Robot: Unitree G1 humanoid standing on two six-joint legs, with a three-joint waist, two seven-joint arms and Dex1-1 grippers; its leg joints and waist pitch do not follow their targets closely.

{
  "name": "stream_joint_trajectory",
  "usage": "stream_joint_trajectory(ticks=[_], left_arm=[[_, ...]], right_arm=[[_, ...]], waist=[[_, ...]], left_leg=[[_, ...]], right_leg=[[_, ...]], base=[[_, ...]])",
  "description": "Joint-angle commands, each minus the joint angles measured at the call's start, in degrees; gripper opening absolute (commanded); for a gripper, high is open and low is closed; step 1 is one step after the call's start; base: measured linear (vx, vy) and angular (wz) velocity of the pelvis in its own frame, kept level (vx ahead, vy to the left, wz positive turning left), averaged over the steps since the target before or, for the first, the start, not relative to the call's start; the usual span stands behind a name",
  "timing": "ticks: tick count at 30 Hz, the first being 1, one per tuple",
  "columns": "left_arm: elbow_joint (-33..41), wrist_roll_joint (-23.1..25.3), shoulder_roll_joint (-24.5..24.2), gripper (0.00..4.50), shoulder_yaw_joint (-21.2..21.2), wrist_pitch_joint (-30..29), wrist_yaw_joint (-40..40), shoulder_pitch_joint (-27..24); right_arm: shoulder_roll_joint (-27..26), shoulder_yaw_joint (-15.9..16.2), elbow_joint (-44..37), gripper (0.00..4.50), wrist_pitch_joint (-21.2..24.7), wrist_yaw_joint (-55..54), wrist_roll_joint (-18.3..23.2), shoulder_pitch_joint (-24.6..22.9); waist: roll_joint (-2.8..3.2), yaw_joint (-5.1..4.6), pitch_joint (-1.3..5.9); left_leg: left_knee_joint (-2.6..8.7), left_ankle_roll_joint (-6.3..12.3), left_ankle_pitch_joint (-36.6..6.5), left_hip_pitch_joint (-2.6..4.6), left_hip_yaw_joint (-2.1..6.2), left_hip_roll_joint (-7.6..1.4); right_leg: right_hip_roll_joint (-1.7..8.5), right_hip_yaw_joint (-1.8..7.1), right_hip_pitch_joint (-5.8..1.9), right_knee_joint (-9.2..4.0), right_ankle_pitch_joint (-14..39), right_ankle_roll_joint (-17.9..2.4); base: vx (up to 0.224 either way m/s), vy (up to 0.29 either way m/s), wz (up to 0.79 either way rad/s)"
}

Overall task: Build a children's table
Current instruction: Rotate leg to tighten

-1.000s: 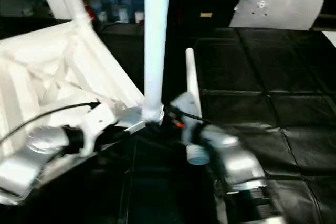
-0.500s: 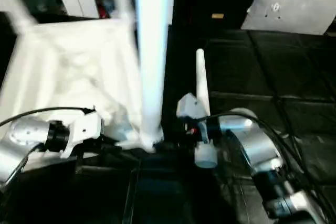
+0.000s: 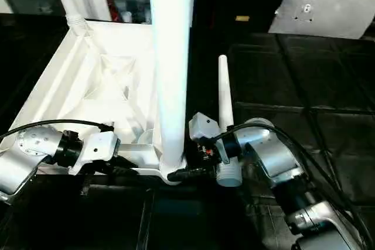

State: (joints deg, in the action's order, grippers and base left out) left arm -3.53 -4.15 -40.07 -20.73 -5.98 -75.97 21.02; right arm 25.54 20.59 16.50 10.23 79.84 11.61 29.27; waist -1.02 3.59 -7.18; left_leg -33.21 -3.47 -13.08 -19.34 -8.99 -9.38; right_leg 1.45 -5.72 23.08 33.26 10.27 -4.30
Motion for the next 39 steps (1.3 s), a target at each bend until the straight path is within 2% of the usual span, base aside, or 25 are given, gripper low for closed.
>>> stream_joint_trajectory(ticks=[1,4,5,8,13,15,16,17,18,20,21,22,23,24,25,26,27,28,29,30,31,32,35,37,39], left_arm=[[-0.25,0.95,0.04,0.0,-3.44,0.95,-3.25,-0.46],[-0.7,0.91,-0.14,0.0,-3.49,1.45,-3.37,-0.4],[-0.72,0.91,-0.15,0.0,-3.49,1.47,-3.38,-0.4],[-0.45,0.52,-0.22,0.0,-3.02,1.17,-3.27,-0.95],[4.0,-2.25,1.7,0.0,0.54,-5.46,2.85,-4.35],[6.92,-2.62,3.72,0.0,2.67,-10.5,8.56,-6.41],[7.4,-2.65,4.08,0.0,3.01,-11.28,9.53,-6.76],[10.0,-2.72,6.62,0.0,4.66,-15.75,14.73,-8.29],[10.0,-2.72,6.62,0.0,4.66,-15.75,14.73,-8.29],[14.48,-1.58,13.23,0.0,7.13,-23.84,24.7,-10.03],[14.48,-1.58,13.23,0.0,7.13,-23.84,24.7,-10.03],[16.04,-0.8,16.62,0.0,7.97,-27.06,28.76,-10.34],[17.97,0.33,20.6,0.0,8.85,-31.03,33.56,-10.57],[17.97,0.33,20.6,0.0,8.85,-31.03,33.56,-10.57],[18.82,1.98,23.86,0.0,8.89,-33.13,37.13,-10.42],[19.84,4.4,27.59,0.0,8.12,-35.11,41.74,-10.08],[20.42,5.64,29.38,0.0,7.21,-36.21,43.95,-9.79],[20.51,5.82,29.64,0.0,7.05,-36.39,44.27,-9.74],[20.99,6.35,30.55,0.0,6.11,-37.19,45.28,-9.56],[21.56,7.23,31.54,0.0,4.59,-38.38,46.29,-9.26],[21.87,7.56,31.57,0.0,4.12,-39.17,46.59,-9.18],[21.85,7.82,31.19,0.0,3.95,-39.46,46.62,-9.09],[21.9,7.96,30.31,0.0,4.06,-40.22,46.71,-8.92],[21.87,8.24,29.21,0.0,4.6,-40.71,46.11,-8.77],[21.91,8.57,28.75,0.0,5.02,-41.05,45.78,-8.77]], right_arm=[[-0.12,-0.59,0.57,3.32,-1.04,-0.38,0.2,0.9],[-0.5,-0.58,1.09,3.12,-1.24,0.24,0.12,0.83],[-0.51,-0.58,1.1,2.91,-1.23,0.27,0.13,0.81],[-0.83,-0.48,0.29,2.82,-0.77,-0.24,0.42,-0.12],[-3.34,-1.92,-3.67,2.76,2.65,-7.46,0.9,-4.98],[-6.24,-3.29,-5.02,2.75,4.53,-14.53,0.26,-7.95],[-6.79,-3.52,-5.17,2.75,4.88,-15.82,0.1,-8.41],[-9.98,-4.72,-5.64,2.75,6.67,-22.37,-0.61,-10.28],[-9.98,-4.72,-5.64,2.75,6.67,-22.37,-0.61,-10.28],[-16.37,-6.97,-5.49,2.74,10.49,-32.86,-1.22,-11.78],[-16.37,-6.97,-5.49,2.74,10.49,-32.86,-1.22,-11.78],[-18.8,-7.88,-4.63,2.74,11.58,-36.8,-1.61,-11.63],[-21.37,-8.72,-3.74,2.74,12.63,-41.21,-2.21,-11.4],[-21.37,-8.72,-3.74,2.74,12.63,-41.21,-2.21,-11.4],[-22.99,-9.14,-2.77,2.74,12.72,-43.97,-2.72,-10.79],[-25.06,-9.68,-1.92,2.74,13.33,-47.81,-3.61,-9.98],[-26.21,-9.83,-1.55,2.74,13.68,-49.74,-4.17,-9.5],[-26.39,-9.85,-1.5,2.74,13.73,-50.03,-4.26,-9.42],[-27.08,-9.96,-1.52,2.74,13.65,-51.3,-4.88,-9.26],[-28.01,-10.09,-1.51,2.74,13.27,-52.66,-5.65,-9.05],[-28.23,-10.1,-1.57,2.74,13.24,-53.09,-5.83,-9.07],[-28.1,-9.95,-1.59,2.74,12.77,-53.09,-6.08,-9.13],[-27.79,-9.9,-1.77,2.74,12.26,-53.03,-6.22,-9.24],[-27.49,-10.41,-2.11,3.3,11.95,-53.23,-5.93,-9.18],[-27.31,-10.81,-2.35,3.46,11.74,-53.39,-5.7,-9.15]], waist=[[0.66,-0.13,3.73],[0.73,-0.11,3.79],[0.71,-0.15,3.79],[0.88,-0.11,3.85],[0.83,-0.24,3.87],[1.09,-0.35,3.3],[0.86,-0.62,3.27],[0.91,-0.87,2.85],[0.96,-1.24,2.64],[0.96,-2.11,2.43],[0.83,-2.89,2.37],[0.95,-3.13,2.44],[0.93,-3.79,2.35],[0.91,-3.85,2.34],[0.68,-4.11,2.26],[0.86,-3.86,2.24],[0.74,-4.03,2.21],[0.32,-3.98,2.36],[0.67,-3.77,2.46],[0.49,-3.79,2.56],[0.68,-3.51,2.76],[0.69,-3.39,2.91],[0.79,-3.18,3.1],[0.95,-3.07,3.28],[0.93,-3.04,3.22]], left_leg=[[3.12,8.73,2.1,-0.45,1.17,-4.39],[3.12,8.37,2.12,-0.33,1.19,-4.48],[3.11,8.4,2.24,-0.36,1.2,-4.48],[3.07,8.42,2.4,-0.36,1.19,-4.45],[3.11,7.92,2.14,-0.51,1.25,-4.56],[3.38,6.65,-1.0,-0.45,1.19,-4.27],[3.48,5.94,-1.77,-0.43,1.07,-4.36],[3.61,5.15,-4.21,-0.27,1.11,-4.09],[3.8,3.93,-5.8,-0.35,1.35,-4.07],[3.89,2.74,-7.25,-0.58,1.61,-3.71],[3.84,2.46,-7.8,-0.65,1.72,-3.44],[3.71,2.41,-7.75,-0.82,1.77,-3.25],[3.63,2.68,-8.1,-0.72,1.76,-3.28],[3.48,3.08,-8.51,-0.3,1.63,-3.06],[3.26,3.89,-8.44,-0.23,1.4,-2.67],[3.2,4.31,-8.35,-0.13,1.45,-2.52],[3.19,4.61,-8.07,-0.16,1.31,-2.56],[3.13,4.81,-7.83,-0.15,1.28,-2.44],[3.24,5.16,-7.19,-0.26,1.38,-2.54],[3.33,5.52,-7.05,-0.42,1.39,-2.84],[3.31,5.86,-6.3,-0.34,1.41,-2.97],[3.37,6.22,-5.4,-0.65,1.46,-3.05],[3.33,6.91,-3.84,-0.78,1.48,-3.17],[3.25,7.46,-2.23,-0.87,1.47,-3.22],[3.28,7.75,-1.79,-0.88,1.43,-3.25]], right_leg=[[7.37,4.52,-4.03,-2.96,7.47,-10.9],[7.32,4.55,-3.95,-2.92,7.73,-10.7],[7.3,4.56,-3.96,-2.85,7.37,-10.76],[7.27,4.55,-3.95,-2.81,6.99,-10.84],[7.39,4.56,-4.02,-2.77,6.3,-11.16],[7.39,4.56,-3.94,-3.71,12.28,-10.18],[7.39,4.66,-4.06,-3.84,13.68,-9.66],[7.34,4.51,-3.83,-4.64,19.15,-8.48],[7.36,4.32,-3.86,-5.11,23.26,-7.37],[7.33,3.98,-4.01,-5.62,28.45,-5.1],[7.3,3.75,-4.0,-6.14,30.71,-4.07],[7.31,3.68,-4.16,-6.14,31.22,-3.59],[7.18,3.59,-3.77,-6.54,31.67,-2.89],[7.04,3.63,-3.36,-6.86,32.37,-2.61],[6.9,3.69,-3.21,-6.99,32.98,-2.49],[6.95,3.57,-3.15,-7.19,33.67,-2.22],[6.72,3.63,-2.91,-7.21,33.74,-1.85],[6.64,3.57,-2.97,-7.32,33.8,-1.37],[6.67,3.65,-2.99,-6.93,32.32,-1.28],[6.61,3.73,-2.99,-6.66,30.42,-1.36],[6.57,3.79,-2.9,-6.4,28.07,-1.81],[6.68,3.9,-3.2,-5.97,25.47,-2.54],[6.78,4.07,-3.41,-5.44,21.1,-3.8],[6.77,4.11,-3.57,-5.02,17.81,-4.88],[6.84,4.08,-3.67,-4.97,16.74,-5.8]], base=[[0.0,0.0,0.0],[0.0,0.0,0.0],[0.0,0.0,0.0],[0.0,0.0,0.0],[0.0,0.0,0.0],[0.0,0.0,0.0],[0.0,0.0,0.0],[0.0,0.0,0.0],[0.0,0.0,0.0],[-0.054,0.011,-0.11],[-0.059,0.015,-0.13],[-0.051,0.024,-0.14],[0.0,0.0,0.0],[0.0,0.0,0.0],[0.0,0.0,0.0],[0.0,0.0,0.0],[0.0,0.0,0.0],[0.0,0.0,0.0],[0.0,0.0,0.0],[0.0,0.0,0.0],[0.0,0.0,0.0],[0.0,0.0,0.0],[0.0,0.0,0.0],[0.0,0.0,0.0],[0.0,0.0,0.0]])
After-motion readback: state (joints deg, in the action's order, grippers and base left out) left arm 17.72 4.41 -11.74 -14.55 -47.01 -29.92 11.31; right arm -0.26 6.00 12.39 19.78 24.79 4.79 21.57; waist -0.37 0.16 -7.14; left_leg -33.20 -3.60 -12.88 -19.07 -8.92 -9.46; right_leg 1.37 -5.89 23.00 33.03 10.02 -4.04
